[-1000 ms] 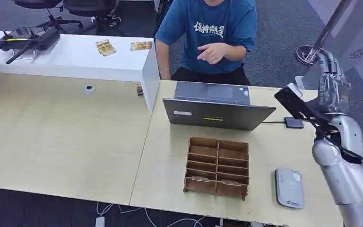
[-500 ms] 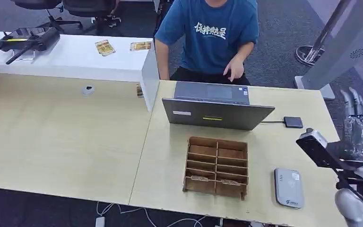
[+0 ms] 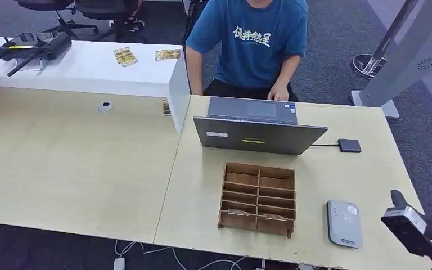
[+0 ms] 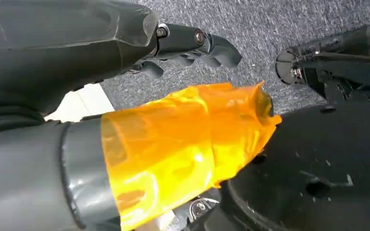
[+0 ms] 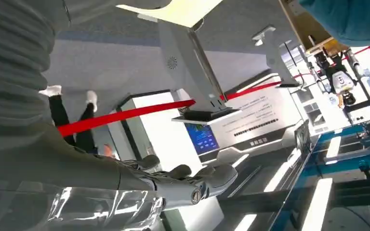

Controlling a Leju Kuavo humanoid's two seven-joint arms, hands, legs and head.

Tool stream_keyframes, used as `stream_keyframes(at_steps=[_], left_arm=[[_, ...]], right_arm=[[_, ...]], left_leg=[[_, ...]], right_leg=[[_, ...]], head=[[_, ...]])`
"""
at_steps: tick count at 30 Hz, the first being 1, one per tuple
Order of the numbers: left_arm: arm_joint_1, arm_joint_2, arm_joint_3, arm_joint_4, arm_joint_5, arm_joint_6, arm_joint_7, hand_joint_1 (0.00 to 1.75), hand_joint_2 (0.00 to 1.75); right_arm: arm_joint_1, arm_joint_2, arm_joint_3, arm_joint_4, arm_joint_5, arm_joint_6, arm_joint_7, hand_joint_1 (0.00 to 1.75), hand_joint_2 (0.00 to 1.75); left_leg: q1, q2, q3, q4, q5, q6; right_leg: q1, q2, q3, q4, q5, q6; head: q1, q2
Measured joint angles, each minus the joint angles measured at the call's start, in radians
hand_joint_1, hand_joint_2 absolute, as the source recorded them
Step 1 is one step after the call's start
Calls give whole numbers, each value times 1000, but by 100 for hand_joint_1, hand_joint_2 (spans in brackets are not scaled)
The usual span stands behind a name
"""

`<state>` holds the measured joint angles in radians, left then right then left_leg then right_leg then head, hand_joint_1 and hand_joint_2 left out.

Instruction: Pass the card to the sensor for recognition and then transmit it.

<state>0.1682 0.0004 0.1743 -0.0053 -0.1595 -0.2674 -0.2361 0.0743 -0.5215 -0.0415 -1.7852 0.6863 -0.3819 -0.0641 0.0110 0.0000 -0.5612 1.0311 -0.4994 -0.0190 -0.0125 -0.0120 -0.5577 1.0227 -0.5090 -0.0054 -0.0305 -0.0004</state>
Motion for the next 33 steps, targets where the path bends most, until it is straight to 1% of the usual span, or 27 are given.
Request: stream_keyframes(at_steps=[7,14,17,21,25,28,33], left_arm=[[0,-10,0,0,24,3,0,0,0],[-1,-27,-1,0,66,15,0,0,0],[-1,-32,-2,0,83,16,0,0,0],[0,-39,-5,0,108,19,0,0,0],[0,-42,-19,0,137,20,0,0,0],[0,-44,-27,0,141,20,0,0,0],[0,-44,-33,0,147,20,0,0,0]], right_arm=[[100,3,-38,-81,21,-16,-20,0,175],[233,30,-30,-172,107,-95,-32,0,175],[270,42,-23,-196,135,-111,-14,0,175],[325,55,7,-217,172,-145,15,0,175],[362,58,79,-228,223,-190,80,0,175],[373,58,117,-231,233,-196,92,0,175],[375,58,146,-232,233,-197,105,0,175]], left_leg=[[0,1,1,0,0,0],[0,1,0,0,0,0],[0,1,0,0,0,0],[0,1,0,0,0,0],[0,2,1,0,0,0],[0,2,1,0,0,0],[0,2,1,0,0,0]], right_leg=[[0,0,0,0,0,0],[0,1,-1,0,0,0],[0,1,-1,0,0,0],[0,1,0,0,0,0],[0,1,0,0,0,0],[0,1,0,0,0,0],[0,1,0,0,0,0]], head=[[0,0],[0,0],[0,0],[0,0],[0,0],[0,0],[0,0]])
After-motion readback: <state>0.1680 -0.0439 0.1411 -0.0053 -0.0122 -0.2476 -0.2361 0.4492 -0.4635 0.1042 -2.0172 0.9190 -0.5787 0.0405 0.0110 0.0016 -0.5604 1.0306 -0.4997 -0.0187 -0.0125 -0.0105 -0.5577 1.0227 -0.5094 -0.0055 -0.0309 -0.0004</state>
